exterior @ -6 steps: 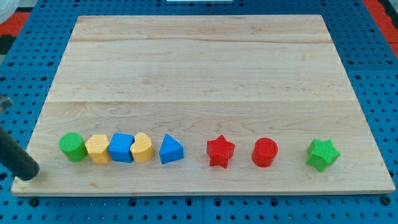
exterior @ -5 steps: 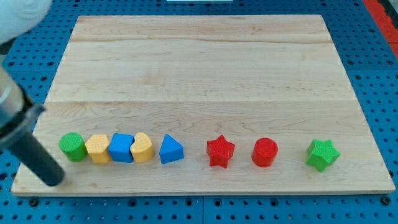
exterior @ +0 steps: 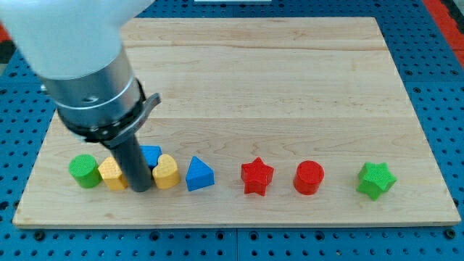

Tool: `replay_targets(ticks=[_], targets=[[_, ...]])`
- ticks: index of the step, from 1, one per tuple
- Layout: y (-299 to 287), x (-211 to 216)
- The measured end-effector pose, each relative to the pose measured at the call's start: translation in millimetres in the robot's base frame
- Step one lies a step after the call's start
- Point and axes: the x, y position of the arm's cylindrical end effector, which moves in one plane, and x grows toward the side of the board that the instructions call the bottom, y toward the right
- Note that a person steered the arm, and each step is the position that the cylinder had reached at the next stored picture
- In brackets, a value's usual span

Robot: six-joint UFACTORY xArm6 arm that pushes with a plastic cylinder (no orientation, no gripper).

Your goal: Push the blue cube towards the up side and slightly push the yellow heart

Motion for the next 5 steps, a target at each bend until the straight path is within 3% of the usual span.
replay_targets(ticks=[1, 2, 4, 5], targets=[[2.7, -16.4], [0.0, -2.3], [51.3, 4.9], [51.7, -24.0]])
